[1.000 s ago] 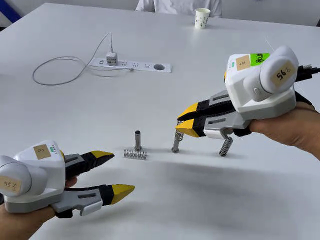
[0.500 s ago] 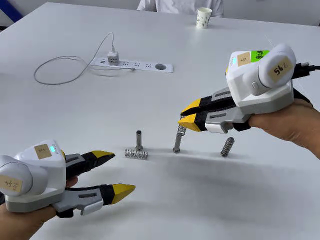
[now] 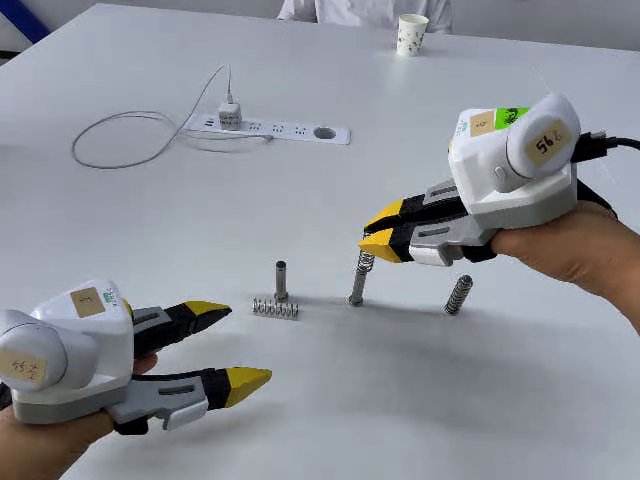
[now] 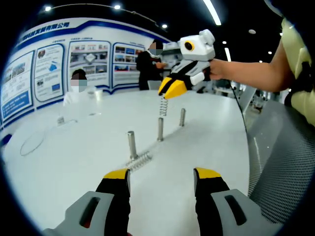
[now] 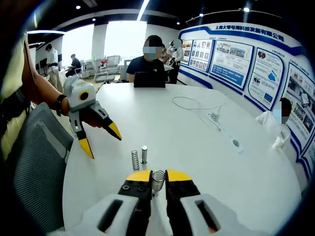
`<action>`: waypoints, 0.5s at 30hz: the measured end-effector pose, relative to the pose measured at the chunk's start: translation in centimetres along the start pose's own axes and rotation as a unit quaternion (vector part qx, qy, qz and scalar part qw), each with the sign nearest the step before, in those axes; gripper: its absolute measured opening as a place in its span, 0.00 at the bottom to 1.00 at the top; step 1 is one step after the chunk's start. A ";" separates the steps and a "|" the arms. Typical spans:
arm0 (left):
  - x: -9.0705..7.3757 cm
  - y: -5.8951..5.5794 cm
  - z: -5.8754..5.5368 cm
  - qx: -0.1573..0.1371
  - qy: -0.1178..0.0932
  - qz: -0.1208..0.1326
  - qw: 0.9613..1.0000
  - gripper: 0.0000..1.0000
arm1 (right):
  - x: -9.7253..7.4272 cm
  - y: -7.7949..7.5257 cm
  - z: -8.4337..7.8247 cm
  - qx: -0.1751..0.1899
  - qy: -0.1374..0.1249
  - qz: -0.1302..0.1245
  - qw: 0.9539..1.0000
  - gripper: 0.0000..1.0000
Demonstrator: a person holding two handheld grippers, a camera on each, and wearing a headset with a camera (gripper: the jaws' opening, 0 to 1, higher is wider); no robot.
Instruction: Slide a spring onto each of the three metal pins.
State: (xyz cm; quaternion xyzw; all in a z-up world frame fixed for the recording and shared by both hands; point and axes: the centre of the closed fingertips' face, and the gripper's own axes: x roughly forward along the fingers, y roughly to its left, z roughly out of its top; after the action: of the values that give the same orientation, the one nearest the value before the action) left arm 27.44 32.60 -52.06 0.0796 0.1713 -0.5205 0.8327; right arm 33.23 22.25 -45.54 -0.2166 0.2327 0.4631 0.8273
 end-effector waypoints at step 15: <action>0.0 0.1 -0.1 0.000 0.002 -0.001 1.000 0.53 | 0.5 -0.3 -0.4 0.010 0.000 0.002 1.000 0.11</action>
State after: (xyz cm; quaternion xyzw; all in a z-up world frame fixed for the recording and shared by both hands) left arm 27.50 32.62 -52.12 0.0804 0.1736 -0.5206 0.8321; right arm 33.63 22.23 -46.09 -0.2077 0.2376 0.4623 0.8287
